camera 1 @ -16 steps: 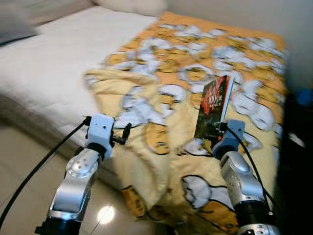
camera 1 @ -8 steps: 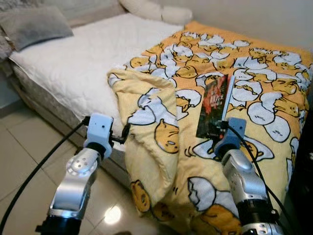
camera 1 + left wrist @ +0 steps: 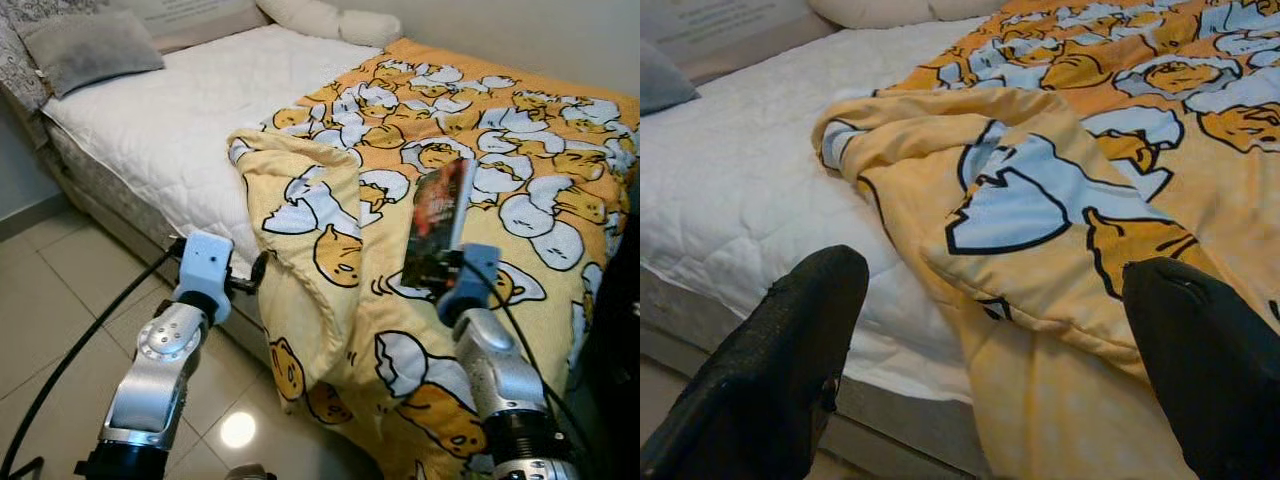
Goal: Clean up the room
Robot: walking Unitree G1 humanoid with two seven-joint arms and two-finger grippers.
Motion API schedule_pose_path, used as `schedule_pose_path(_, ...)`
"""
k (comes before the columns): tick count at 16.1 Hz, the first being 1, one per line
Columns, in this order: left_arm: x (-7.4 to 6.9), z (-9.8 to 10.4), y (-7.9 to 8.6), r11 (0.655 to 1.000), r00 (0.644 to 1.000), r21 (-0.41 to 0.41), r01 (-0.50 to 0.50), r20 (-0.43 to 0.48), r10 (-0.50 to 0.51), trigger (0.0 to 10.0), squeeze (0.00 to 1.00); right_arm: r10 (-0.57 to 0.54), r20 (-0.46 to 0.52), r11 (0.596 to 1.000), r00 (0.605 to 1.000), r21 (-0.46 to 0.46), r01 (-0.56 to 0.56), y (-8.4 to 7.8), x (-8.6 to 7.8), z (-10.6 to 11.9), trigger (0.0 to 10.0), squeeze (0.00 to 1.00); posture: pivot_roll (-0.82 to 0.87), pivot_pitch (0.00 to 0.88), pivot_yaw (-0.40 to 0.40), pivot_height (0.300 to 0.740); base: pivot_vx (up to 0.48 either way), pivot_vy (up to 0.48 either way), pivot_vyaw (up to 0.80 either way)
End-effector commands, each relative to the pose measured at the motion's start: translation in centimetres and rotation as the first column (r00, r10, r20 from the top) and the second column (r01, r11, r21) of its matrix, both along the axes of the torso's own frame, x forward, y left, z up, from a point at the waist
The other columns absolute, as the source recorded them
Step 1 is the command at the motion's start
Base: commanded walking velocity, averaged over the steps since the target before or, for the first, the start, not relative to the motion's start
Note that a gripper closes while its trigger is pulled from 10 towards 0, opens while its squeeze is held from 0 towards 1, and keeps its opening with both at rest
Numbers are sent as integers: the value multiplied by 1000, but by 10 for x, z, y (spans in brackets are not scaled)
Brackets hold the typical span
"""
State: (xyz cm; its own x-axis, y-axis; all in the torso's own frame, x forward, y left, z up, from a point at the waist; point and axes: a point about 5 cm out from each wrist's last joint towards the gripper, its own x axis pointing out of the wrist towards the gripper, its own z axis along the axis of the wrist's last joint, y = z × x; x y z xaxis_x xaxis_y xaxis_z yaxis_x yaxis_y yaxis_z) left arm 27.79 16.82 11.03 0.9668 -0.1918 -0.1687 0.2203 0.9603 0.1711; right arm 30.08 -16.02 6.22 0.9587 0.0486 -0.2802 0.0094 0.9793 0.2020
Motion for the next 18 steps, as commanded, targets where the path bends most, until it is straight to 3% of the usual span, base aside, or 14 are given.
schedule_pose_path(1,0,2,2,1000,1000,6,-2,2,2,10000,0,22,55,1000,998,5,-23,8,7,13,10000,0,40,0,-10,740,0,0,-800)
schedule_pose_path(7,0,1,1,1000,1000,7,7,7,-7,10000,0,-14,45,1000,999,14,13,6,6,12,10000,0,36,0,-6,740,0,0,-800)
schedule_pose_path(11,1,1,2,1000,1000,11,9,11,-9,10000,0,-34,34,999,999,18,34,6,7,10,10000,0,37,0,-6,740,0,0,0)
schedule_pose_path(14,0,2,1,1000,1000,5,14,10,-14,10000,0,-35,32,999,999,21,34,7,7,9,10000,0,39,0,-4,740,0,0,-800)
schedule_pose_path(18,0,2,2,1000,1000,6,12,8,-12,10000,0,-33,34,999,999,23,32,8,7,9,10000,0,39,0,-3,740,0,304,0)
